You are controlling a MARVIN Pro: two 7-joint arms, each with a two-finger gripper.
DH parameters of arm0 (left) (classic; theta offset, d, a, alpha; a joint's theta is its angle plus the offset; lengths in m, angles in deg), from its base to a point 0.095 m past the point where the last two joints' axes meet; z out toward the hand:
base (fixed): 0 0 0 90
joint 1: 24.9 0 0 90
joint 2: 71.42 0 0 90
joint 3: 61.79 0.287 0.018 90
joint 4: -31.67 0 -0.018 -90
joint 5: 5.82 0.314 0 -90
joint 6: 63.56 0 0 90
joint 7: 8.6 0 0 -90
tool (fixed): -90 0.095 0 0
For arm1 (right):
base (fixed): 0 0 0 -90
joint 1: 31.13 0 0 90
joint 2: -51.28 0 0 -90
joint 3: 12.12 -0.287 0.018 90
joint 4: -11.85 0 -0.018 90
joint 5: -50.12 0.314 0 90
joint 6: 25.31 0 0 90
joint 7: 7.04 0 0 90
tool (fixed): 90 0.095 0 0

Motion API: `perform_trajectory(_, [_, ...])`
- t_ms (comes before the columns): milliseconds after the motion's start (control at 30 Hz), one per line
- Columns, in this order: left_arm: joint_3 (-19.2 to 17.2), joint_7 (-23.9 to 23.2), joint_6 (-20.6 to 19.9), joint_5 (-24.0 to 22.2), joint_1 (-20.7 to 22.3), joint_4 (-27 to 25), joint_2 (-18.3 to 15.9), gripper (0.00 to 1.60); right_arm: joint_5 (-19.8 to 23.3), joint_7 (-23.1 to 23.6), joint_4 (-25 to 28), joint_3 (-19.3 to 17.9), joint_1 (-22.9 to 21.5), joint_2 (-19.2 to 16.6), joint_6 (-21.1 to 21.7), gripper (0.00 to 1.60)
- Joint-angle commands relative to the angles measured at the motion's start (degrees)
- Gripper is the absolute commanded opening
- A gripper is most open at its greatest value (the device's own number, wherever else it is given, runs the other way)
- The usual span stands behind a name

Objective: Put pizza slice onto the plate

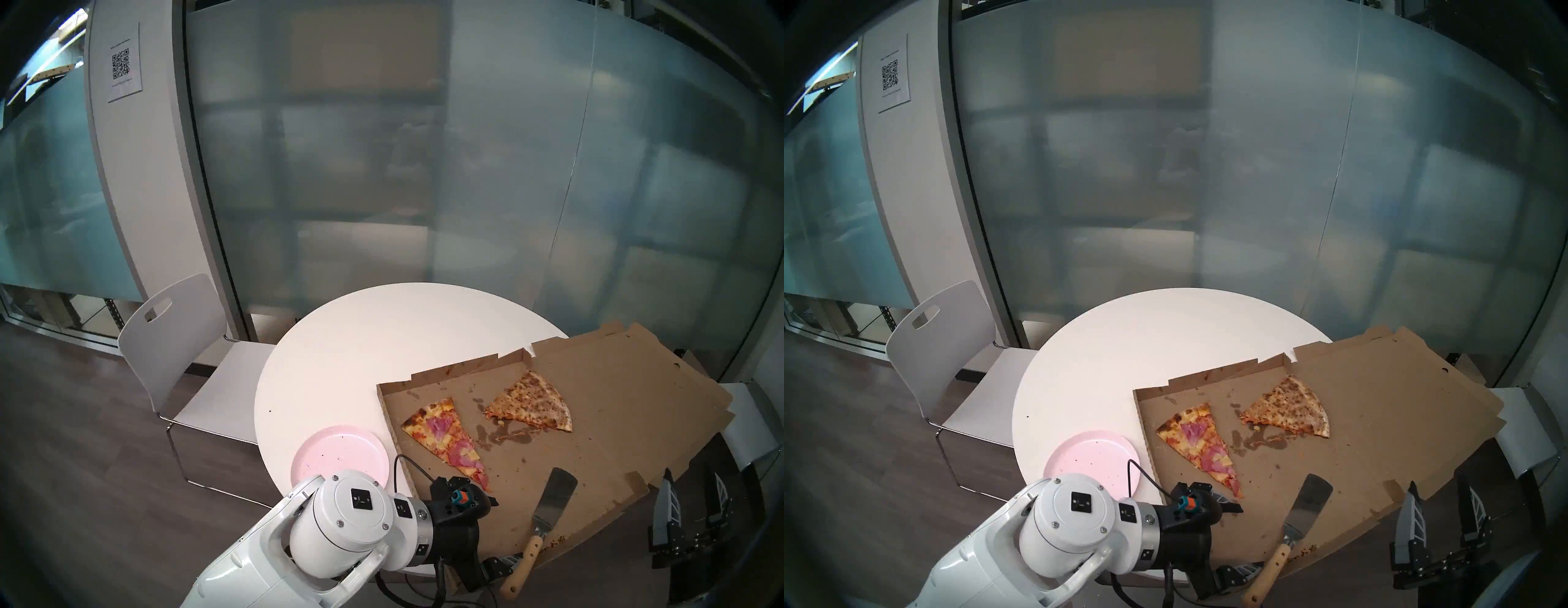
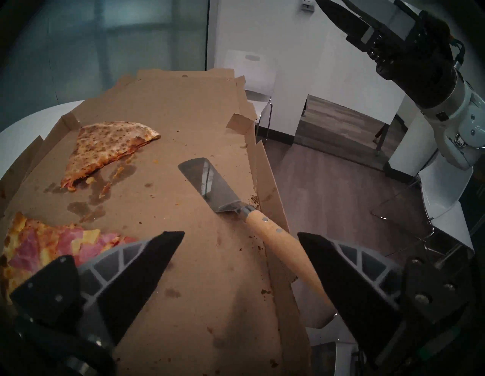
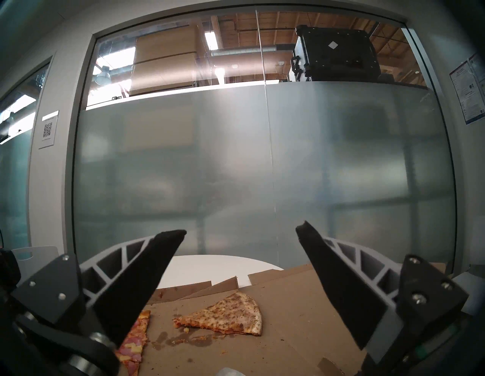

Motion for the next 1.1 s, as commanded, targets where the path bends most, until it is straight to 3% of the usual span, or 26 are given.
perform_trajectory(0, [3.4, 2.2, -3.4, -3.0, 6.4, 0.4, 0.6, 1.6, 1.0, 0.4, 0.7, -0.2, 0.0, 0.0, -0.6, 1.6])
perform_trajectory(200, [8.0, 5.7, -8.0, -7.4, 10.9, 1.1, -0.2, 1.6, 1.7, 0.9, 0.5, -0.4, 0.0, 0.1, -0.7, 1.6])
perform_trajectory(467, [12.5, 11.1, -11.3, -13.3, 14.9, 1.8, -1.3, 1.6, 2.4, 1.3, 0.5, -0.8, -0.1, 0.3, -0.8, 1.6])
perform_trajectory(500, [13.5, 12.6, -11.7, -14.7, 15.6, 1.5, -2.1, 1.52, 2.5, 1.4, 0.5, -0.8, -0.1, 0.3, -0.8, 1.6])
perform_trajectory(1067, [17.6, 22.8, -12.0, -27.0, 18.5, 2.2, -4.9, 1.53, 3.1, 2.2, 0.1, -1.2, -0.2, 0.8, -0.7, 1.6])
